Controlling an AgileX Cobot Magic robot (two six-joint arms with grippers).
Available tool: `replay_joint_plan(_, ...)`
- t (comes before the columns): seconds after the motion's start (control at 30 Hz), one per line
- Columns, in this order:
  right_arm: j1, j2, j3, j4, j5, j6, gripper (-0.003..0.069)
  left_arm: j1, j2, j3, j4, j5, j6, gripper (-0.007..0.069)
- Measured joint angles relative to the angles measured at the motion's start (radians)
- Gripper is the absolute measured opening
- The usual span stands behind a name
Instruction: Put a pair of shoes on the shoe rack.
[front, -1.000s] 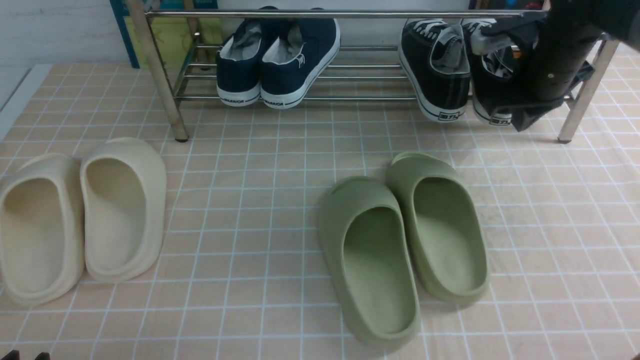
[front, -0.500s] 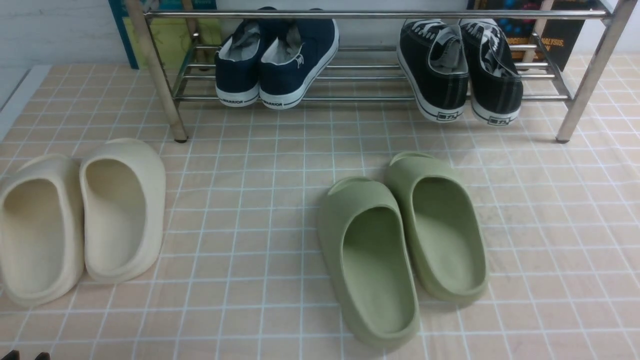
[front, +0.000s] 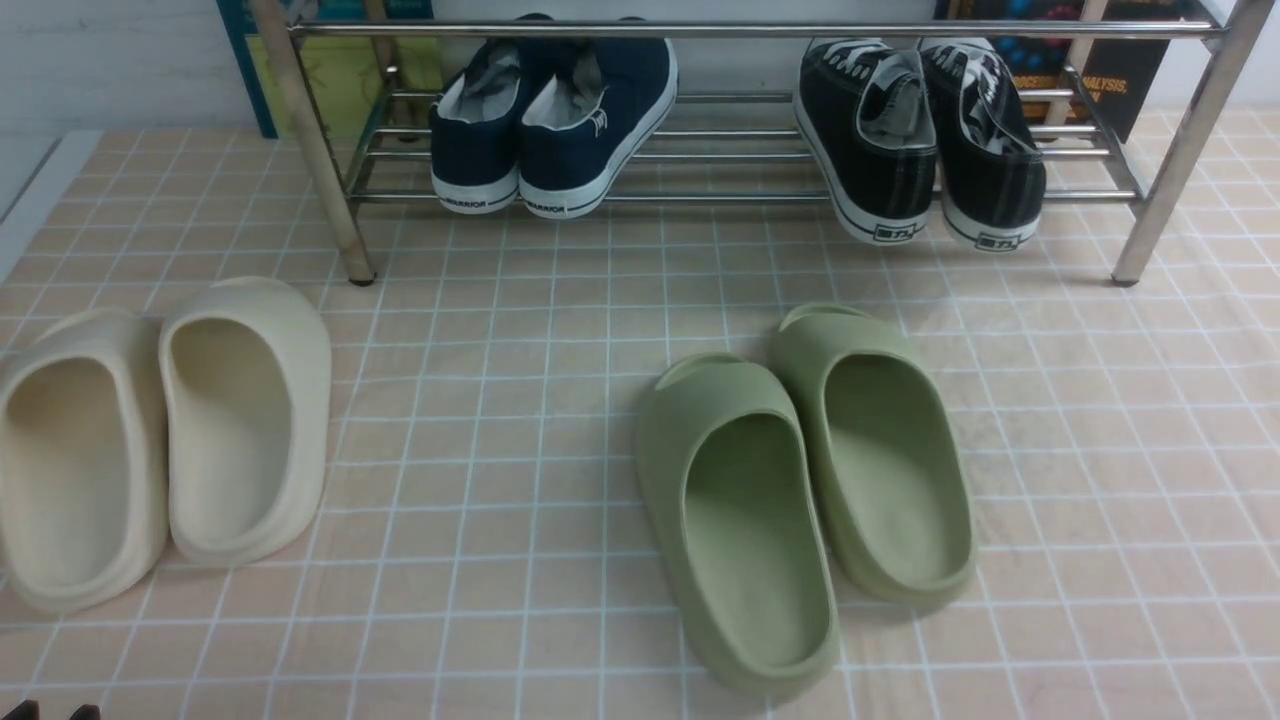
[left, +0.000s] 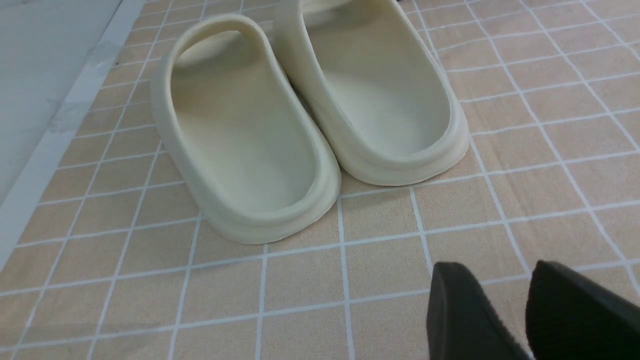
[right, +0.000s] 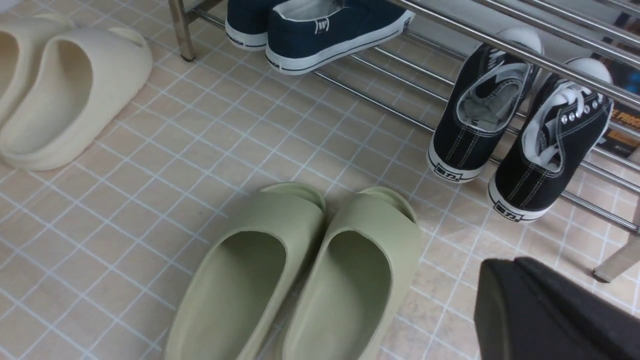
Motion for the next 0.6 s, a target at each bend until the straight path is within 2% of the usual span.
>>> replay_joint_plan(0.27, 0.0, -0.258, 0.18, -0.034, -0.029, -0.01, -0.0002, 0.0, 0.0, 0.0, 0.001, 0.0, 0.0, 0.0238)
replay_joint_plan(0.47, 0.0, -0.364, 0.244, -0.011, 0.035, 0.0, 0.0001, 0.0, 0.0, 0.0, 0.002, 0.0, 0.0, 0.0238)
replay_joint_plan(0.6, 0.0, -0.411, 0.258, -0.041, 0.074, 0.0, 0.0001, 0.0, 0.0, 0.0, 0.003, 0.0, 0.0, 0.0238)
